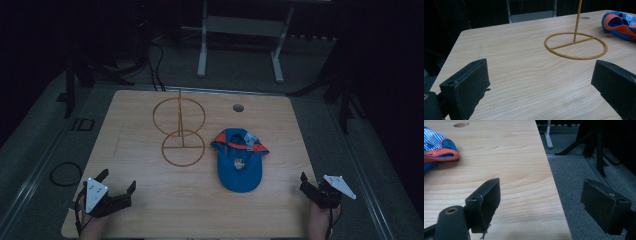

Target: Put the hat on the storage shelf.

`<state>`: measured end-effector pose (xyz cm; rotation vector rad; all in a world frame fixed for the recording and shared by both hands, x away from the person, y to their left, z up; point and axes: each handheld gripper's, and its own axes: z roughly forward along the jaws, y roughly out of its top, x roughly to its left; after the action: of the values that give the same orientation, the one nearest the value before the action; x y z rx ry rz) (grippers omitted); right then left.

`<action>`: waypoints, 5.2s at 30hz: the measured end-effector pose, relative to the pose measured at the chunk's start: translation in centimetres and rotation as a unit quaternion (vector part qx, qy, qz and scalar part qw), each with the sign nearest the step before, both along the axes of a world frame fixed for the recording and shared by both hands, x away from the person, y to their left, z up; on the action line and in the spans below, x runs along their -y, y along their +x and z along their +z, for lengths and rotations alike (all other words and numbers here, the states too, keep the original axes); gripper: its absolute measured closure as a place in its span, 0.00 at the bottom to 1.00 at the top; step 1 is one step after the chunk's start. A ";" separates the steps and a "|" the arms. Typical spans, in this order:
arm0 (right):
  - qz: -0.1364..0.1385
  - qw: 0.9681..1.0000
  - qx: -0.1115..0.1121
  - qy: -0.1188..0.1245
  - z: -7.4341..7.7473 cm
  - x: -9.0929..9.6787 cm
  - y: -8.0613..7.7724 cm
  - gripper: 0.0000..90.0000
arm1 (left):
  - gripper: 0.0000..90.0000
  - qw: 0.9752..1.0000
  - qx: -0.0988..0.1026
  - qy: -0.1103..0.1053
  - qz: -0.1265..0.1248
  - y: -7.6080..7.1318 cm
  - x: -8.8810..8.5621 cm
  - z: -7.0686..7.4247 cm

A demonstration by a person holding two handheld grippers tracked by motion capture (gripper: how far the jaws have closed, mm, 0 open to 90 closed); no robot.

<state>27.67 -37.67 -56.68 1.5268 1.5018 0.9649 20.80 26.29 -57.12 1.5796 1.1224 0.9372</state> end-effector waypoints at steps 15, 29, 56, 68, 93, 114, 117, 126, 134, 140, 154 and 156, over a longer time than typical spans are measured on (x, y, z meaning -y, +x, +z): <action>0.040 0.999 -0.019 -0.002 1.4 -0.9 0.4 0.18 | 0.02 1.000 0.001 -0.002 -0.001 0.1 0.2 0.0; 0.117 0.991 -0.065 0.019 3.5 -3.2 4.1 0.16 | 0.02 1.000 -0.019 0.010 -0.014 0.3 0.7 -0.1; 0.259 0.960 -0.100 -0.019 6.1 -10.1 13.0 0.25 | 0.02 0.998 -0.027 -0.036 -0.043 0.5 0.8 -0.1; 0.263 0.959 -0.106 -0.016 6.3 -12.1 17.2 0.37 | 0.04 0.998 -0.029 -0.016 -0.049 0.5 1.0 -0.1; 0.279 0.944 -0.164 -0.056 0.5 -15.5 18.5 0.38 | 0.04 0.997 -0.017 -0.025 -0.065 0.3 1.2 0.0; 0.316 0.935 -0.152 -0.060 4.5 -16.3 17.3 0.94 | 0.04 0.998 -0.028 -0.005 -0.063 0.3 1.8 0.0; 0.317 0.938 -0.126 -0.060 6.4 -15.9 16.6 0.94 | 0.04 0.998 -0.026 -0.020 -0.062 0.2 1.7 0.1; 0.324 0.941 -0.076 -0.060 11.3 -15.3 14.7 0.94 | 0.04 0.995 -0.041 -0.055 -0.076 0.2 1.7 0.4; 0.324 0.944 -0.037 -0.051 15.2 -14.8 12.8 0.94 | 0.05 0.991 -0.065 -0.069 -0.089 0.2 2.2 1.2; 0.332 0.942 -0.014 -0.050 17.2 -14.6 11.1 0.94 | 0.05 0.992 -0.059 -0.062 -0.097 0.0 3.1 2.2; 0.363 0.931 0.018 -0.042 19.4 -14.6 7.7 0.94 | 0.08 0.986 -0.063 -0.035 -0.149 1.2 6.7 6.2; 0.370 0.928 0.024 -0.042 19.5 -14.8 6.9 0.94 | 0.09 0.985 -0.059 -0.030 -0.159 1.6 7.2 7.0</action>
<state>34.58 -22.84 -37.17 0.8489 2.1035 1.3124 22.41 19.08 -50.14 1.7199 0.9317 0.5991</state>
